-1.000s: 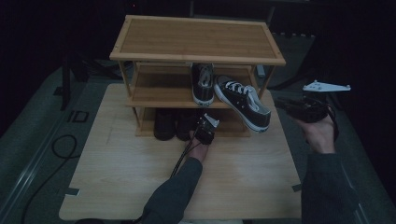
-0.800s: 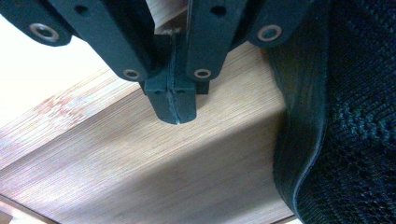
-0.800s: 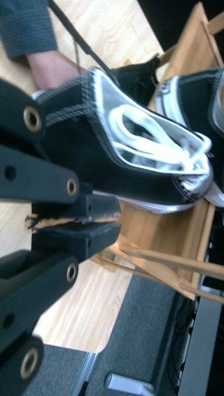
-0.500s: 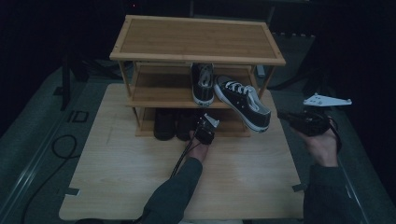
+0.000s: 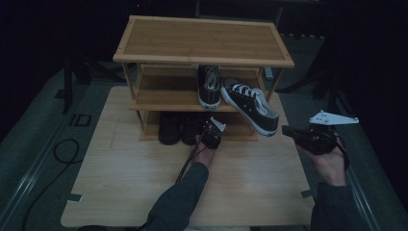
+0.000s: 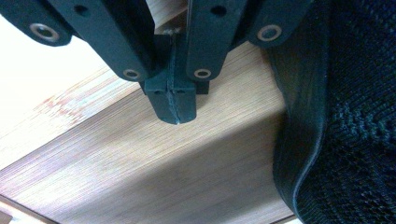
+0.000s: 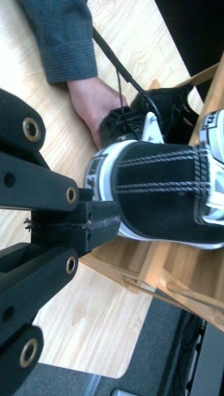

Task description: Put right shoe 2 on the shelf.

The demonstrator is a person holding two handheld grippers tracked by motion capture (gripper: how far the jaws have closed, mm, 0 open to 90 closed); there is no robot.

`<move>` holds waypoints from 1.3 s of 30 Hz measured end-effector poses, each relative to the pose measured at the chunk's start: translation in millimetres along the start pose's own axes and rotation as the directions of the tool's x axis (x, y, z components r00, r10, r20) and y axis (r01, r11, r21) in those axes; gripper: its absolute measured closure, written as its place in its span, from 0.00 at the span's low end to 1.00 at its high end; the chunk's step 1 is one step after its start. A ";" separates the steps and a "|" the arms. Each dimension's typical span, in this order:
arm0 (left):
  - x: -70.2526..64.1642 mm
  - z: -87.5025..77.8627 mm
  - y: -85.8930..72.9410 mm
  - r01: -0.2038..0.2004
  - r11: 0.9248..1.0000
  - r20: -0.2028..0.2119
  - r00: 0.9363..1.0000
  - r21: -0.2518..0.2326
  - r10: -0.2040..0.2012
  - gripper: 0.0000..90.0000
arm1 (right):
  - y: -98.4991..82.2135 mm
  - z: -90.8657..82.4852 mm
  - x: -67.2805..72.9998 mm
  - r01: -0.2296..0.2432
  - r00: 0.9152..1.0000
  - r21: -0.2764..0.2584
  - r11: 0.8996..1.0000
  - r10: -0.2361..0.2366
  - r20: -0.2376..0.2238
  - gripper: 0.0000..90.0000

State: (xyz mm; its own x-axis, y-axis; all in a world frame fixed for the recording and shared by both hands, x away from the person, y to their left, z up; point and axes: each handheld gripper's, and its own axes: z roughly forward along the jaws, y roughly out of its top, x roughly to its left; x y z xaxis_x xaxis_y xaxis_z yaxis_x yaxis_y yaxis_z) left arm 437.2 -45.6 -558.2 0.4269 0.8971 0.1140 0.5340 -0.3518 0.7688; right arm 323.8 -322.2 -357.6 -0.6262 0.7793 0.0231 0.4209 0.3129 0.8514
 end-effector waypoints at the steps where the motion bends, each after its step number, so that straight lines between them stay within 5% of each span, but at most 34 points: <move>1: 0.0 0.0 0.0 0.000 1.000 0.000 1.000 0.000 0.000 1.00 | 0.0 0.0 0.0 0.000 1.000 0.000 1.000 0.000 0.000 1.00; 15: 0.1 0.0 0.0 0.001 1.000 0.001 1.000 0.000 -0.001 1.00 | -9.6 10.6 11.6 0.021 0.999 0.038 0.999 -0.020 -0.031 1.00; 39: -0.3 0.2 -0.2 0.009 1.000 0.006 1.000 0.000 -0.009 1.00 | -2.2 12.4 18.3 0.014 0.998 -0.006 1.000 -0.014 -0.056 1.00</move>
State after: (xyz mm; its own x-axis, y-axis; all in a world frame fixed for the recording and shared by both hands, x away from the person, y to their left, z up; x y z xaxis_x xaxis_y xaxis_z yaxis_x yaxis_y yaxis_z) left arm 437.2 -45.8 -558.5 0.4261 0.8988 0.1032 0.5381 -0.3435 0.7697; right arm 319.5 -301.9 -365.6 -0.6681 0.7430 0.0406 0.4083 0.3204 0.8548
